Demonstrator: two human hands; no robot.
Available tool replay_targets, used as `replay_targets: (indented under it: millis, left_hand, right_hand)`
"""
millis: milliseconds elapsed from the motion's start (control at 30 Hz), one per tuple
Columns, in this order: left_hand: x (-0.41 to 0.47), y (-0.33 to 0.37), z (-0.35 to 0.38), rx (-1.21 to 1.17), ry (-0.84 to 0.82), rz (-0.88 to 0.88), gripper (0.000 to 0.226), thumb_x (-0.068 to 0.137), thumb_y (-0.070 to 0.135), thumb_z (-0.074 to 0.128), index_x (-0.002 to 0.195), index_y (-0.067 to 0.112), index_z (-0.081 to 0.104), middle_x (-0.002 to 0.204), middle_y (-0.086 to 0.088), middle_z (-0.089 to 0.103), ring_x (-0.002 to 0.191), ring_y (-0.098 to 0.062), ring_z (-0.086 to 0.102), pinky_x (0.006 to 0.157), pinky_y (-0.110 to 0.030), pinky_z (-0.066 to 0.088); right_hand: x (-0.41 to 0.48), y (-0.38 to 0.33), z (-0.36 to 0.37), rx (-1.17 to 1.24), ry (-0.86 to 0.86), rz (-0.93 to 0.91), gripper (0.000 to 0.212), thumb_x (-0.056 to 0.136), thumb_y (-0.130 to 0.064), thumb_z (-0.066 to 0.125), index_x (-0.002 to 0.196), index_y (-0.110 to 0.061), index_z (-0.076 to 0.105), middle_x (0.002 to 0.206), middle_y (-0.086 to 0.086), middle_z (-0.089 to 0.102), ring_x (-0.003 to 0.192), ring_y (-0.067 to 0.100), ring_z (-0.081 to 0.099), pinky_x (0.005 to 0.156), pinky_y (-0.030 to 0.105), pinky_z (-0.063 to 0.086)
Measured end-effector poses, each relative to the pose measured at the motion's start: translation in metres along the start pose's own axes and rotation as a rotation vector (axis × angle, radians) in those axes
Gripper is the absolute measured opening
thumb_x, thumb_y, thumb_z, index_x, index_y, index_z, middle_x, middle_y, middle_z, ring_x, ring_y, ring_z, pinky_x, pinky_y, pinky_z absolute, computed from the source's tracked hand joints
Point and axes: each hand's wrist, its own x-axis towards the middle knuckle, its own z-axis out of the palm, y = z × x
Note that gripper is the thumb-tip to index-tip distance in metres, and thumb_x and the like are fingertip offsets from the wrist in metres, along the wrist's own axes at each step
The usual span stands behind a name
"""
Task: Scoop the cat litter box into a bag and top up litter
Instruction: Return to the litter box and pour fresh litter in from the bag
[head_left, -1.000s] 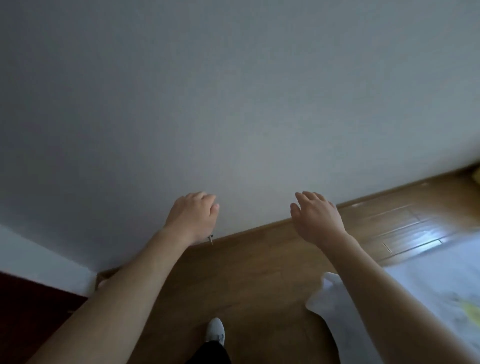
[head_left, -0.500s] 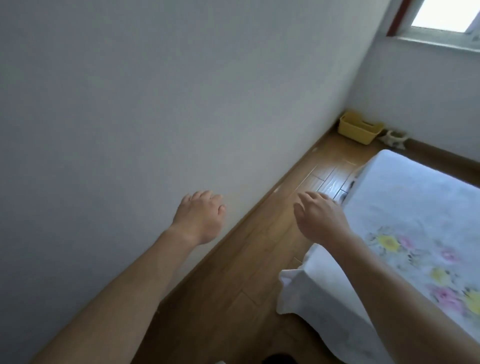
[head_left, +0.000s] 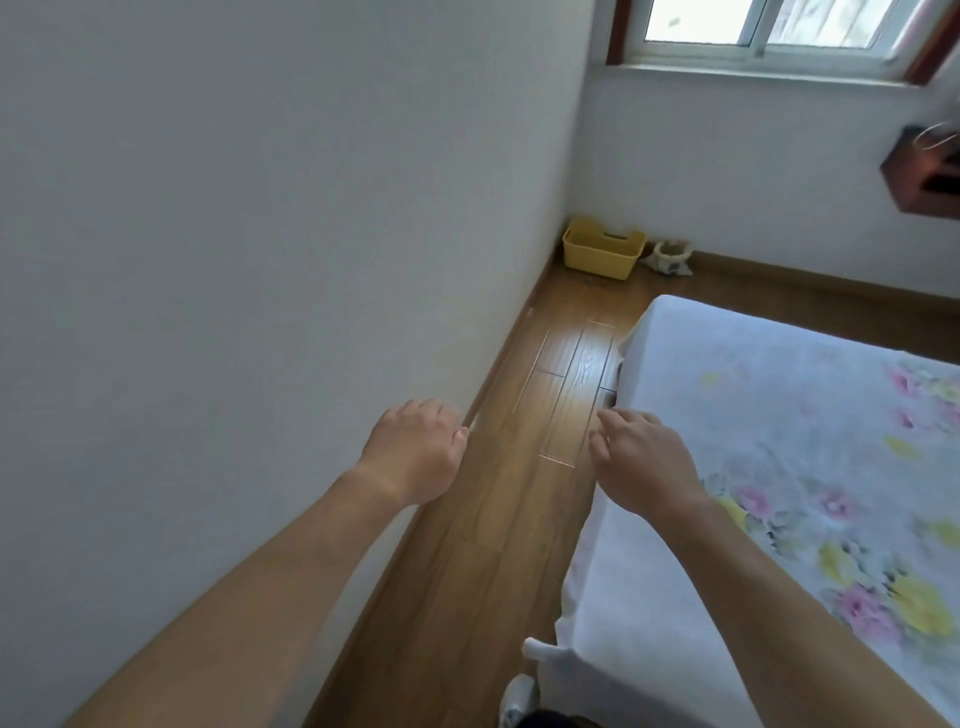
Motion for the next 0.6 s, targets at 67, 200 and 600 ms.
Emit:
replay_targets:
  millis: [67,200,600]
  left_hand:
    - [0.042,0.001,-0.009,0.001,0.007,0.017,0.041,0.1,0.038,0.028,0.124,0.02,0.056,0.123,-0.001,0.06,0.111,-0.021,0.054,0.098,-0.038,0.042]
    - [0.117,0.0,-0.03,-0.007,0.024,0.054,0.041,0.1,0.036,0.028,0.125,0.02,0.056,0.123,-0.001,0.061,0.111,-0.02,0.055,0.099,-0.037,0.042]
    - [0.367,-0.016,-0.045,-0.09,0.035,0.227,0.041,0.101,0.035,0.027,0.122,0.018,0.058,0.121,0.0,0.061,0.111,-0.019,0.055,0.099,-0.037,0.043]
  right_hand:
    - [0.038,0.011,-0.006,0.001,0.001,-0.003,0.019,0.097,-0.026,0.039,0.088,-0.015,0.052,0.101,0.004,0.062,0.095,0.027,0.056,0.07,0.032,0.036]
    - [0.105,0.028,-0.02,0.014,0.021,0.026,0.023,0.098,-0.026,0.037,0.091,-0.016,0.057,0.101,0.003,0.063,0.094,0.024,0.056,0.073,0.034,0.04]
    - [0.304,0.074,-0.018,0.008,0.116,0.187,0.026,0.097,-0.027,0.037,0.087,-0.015,0.057,0.091,0.002,0.063,0.079,0.019,0.053,0.072,0.034,0.048]
